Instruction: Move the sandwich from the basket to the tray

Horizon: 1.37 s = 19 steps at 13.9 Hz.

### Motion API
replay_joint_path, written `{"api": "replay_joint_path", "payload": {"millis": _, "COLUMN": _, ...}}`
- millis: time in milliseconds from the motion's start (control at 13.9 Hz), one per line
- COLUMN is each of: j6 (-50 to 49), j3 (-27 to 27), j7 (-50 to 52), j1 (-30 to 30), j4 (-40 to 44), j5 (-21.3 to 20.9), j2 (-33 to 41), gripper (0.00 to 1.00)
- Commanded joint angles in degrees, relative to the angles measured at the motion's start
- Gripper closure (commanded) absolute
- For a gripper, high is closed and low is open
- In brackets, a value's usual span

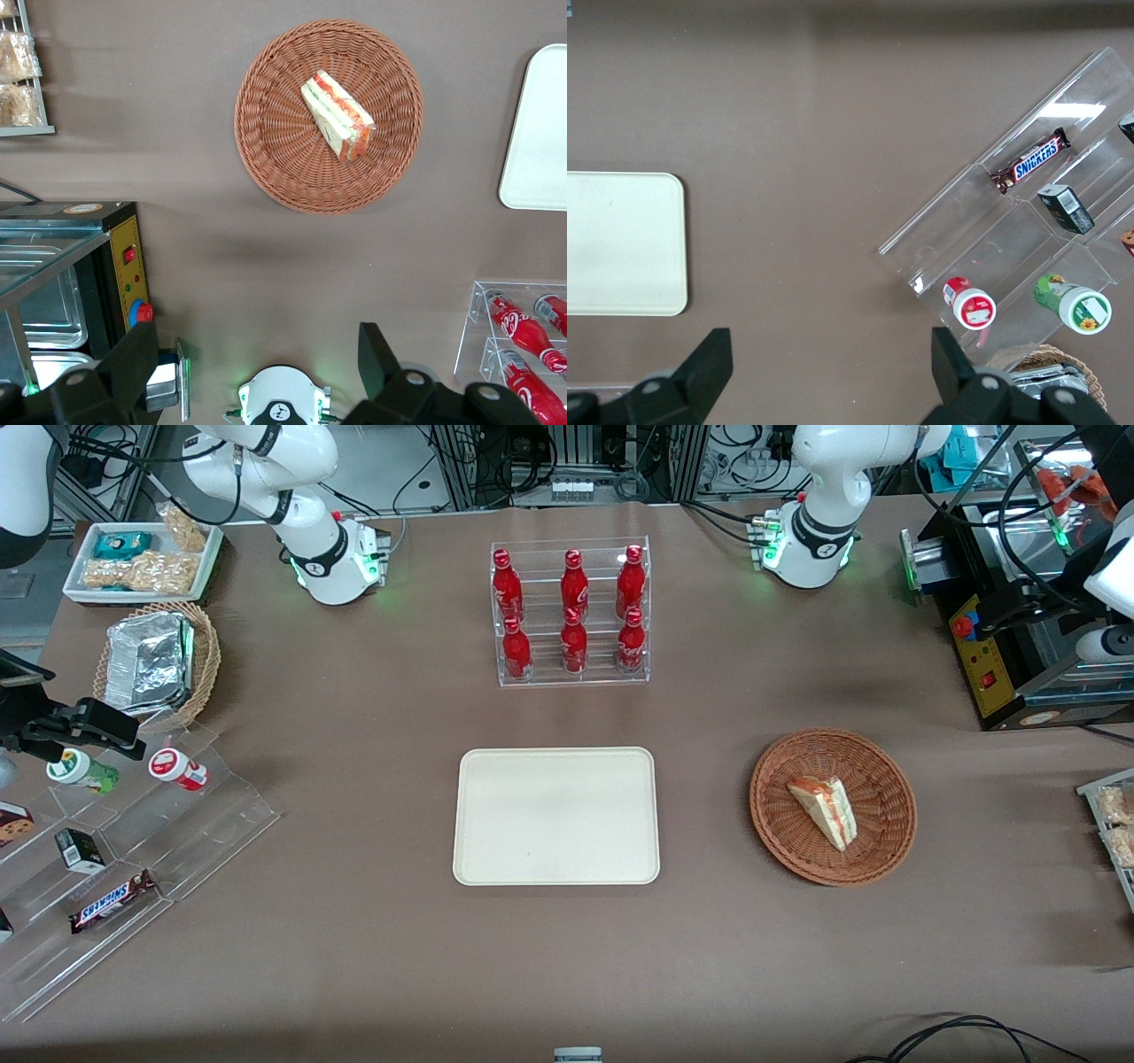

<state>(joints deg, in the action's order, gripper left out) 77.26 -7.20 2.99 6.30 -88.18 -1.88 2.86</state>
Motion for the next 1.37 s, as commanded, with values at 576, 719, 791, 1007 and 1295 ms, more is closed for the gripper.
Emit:
{"api": "replay_joint_path", "payload": {"millis": 576, "j6": -0.62, "j3": -0.1, "j7": 0.79, "j1": 0.2, "j4": -0.06, "j5": 0.74, "j2": -6.71, "gripper": 0.0}}
{"api": "replay_joint_path", "payload": {"millis": 719, "j6": -1.76, "j3": -0.1, "j7": 1.57, "j1": 0.03, "j4": -0.24, "j5": 1.26, "j2": -10.39, "gripper": 0.0}}
{"api": "replay_joint_path", "payload": {"millis": 791, "j6": -0.98, "j3": -0.1, "j7": 5.41, "j1": -0.15, "j4": -0.67, "j5": 1.35, "j2": -11.89, "gripper": 0.0}}
{"api": "replay_joint_path", "payload": {"millis": 1007, "j6": 6.56, "j3": -0.27, "j7": 18.69, "j1": -1.2, "j4": -2.6, "j5": 1.09, "j2": -15.68, "gripper": 0.0}}
{"api": "replay_joint_path", "payload": {"millis": 1295, "j6": 24.21, "j3": -0.36, "j7": 25.29, "j1": -2.61, "j4": -14.19, "j5": 1.26, "j2": -15.78, "gripper": 0.0}}
